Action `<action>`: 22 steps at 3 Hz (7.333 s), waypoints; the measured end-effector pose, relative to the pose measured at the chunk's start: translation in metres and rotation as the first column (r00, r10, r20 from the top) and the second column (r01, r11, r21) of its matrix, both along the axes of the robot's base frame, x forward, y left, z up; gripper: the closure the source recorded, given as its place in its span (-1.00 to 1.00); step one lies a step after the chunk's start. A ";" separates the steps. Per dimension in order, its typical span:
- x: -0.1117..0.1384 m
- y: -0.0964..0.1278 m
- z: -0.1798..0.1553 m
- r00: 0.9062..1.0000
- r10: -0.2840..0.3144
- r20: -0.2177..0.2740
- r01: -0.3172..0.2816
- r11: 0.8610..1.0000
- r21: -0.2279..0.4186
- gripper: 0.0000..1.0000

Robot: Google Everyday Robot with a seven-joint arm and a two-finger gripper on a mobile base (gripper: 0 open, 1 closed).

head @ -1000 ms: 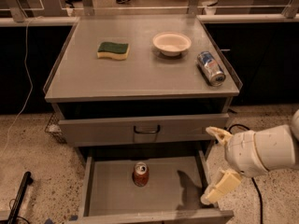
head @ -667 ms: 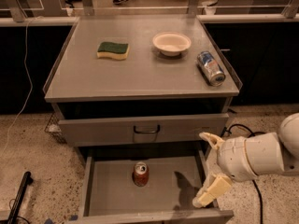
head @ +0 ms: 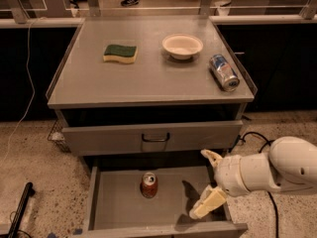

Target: Pick coke can from middle drawer and place on counter

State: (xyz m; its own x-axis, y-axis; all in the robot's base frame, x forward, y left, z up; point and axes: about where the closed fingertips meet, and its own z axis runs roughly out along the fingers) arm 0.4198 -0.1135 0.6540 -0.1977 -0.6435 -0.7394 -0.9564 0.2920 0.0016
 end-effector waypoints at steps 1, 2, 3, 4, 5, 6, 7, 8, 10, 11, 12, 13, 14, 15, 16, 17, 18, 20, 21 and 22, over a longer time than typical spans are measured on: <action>0.013 0.010 -0.038 1.000 -0.017 -0.024 0.017 1.000 0.016 -1.00; 0.021 0.021 -0.061 0.999 -0.019 -0.037 0.020 1.000 0.017 -1.00; 0.044 0.048 -0.090 1.000 0.010 -0.026 -0.010 1.000 0.020 -1.00; 0.058 0.057 -0.102 1.000 0.014 -0.027 -0.013 0.999 0.033 -1.00; 0.053 0.061 -0.091 1.000 0.004 -0.003 -0.004 0.999 0.032 -1.00; 0.050 0.074 -0.123 0.999 -0.010 -0.050 0.013 0.998 0.064 -1.00; 0.047 0.086 -0.166 0.995 -0.025 -0.098 0.034 0.996 0.087 -1.00; 0.058 0.088 -0.199 0.994 -0.058 -0.096 0.071 0.987 0.142 -1.00; 0.106 0.084 -0.254 0.989 -0.148 -0.020 0.148 0.951 0.272 -1.00; 0.104 0.102 -0.272 0.988 -0.147 -0.040 0.153 0.948 0.280 -1.00; 0.109 0.157 -0.273 0.996 -0.075 -0.052 0.086 0.956 0.281 -1.00; 0.109 0.157 -0.273 0.996 -0.075 -0.052 0.086 0.956 0.281 -1.00; 0.109 0.158 -0.273 0.996 -0.075 -0.052 0.086 0.956 0.281 -0.62; 0.109 0.158 -0.273 0.996 -0.075 -0.052 0.086 0.956 0.281 -0.18; 0.109 0.158 -0.273 0.996 -0.074 -0.052 0.086 0.956 0.281 0.29; 0.109 0.158 -0.273 0.996 -0.074 -0.052 0.086 0.956 0.281 0.75; 0.109 0.158 -0.273 0.996 -0.074 -0.052 0.086 0.956 0.281 1.00; 0.101 0.149 -0.239 0.999 -0.052 -0.011 0.053 0.954 0.294 1.00; 0.084 0.132 -0.182 0.998 -0.018 0.064 -0.004 0.944 0.331 1.00; 0.058 0.115 -0.125 0.990 0.015 0.142 -0.065 0.931 0.359 1.00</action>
Offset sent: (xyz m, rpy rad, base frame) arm 0.0311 0.0296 -0.0879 0.0183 0.0514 -0.0300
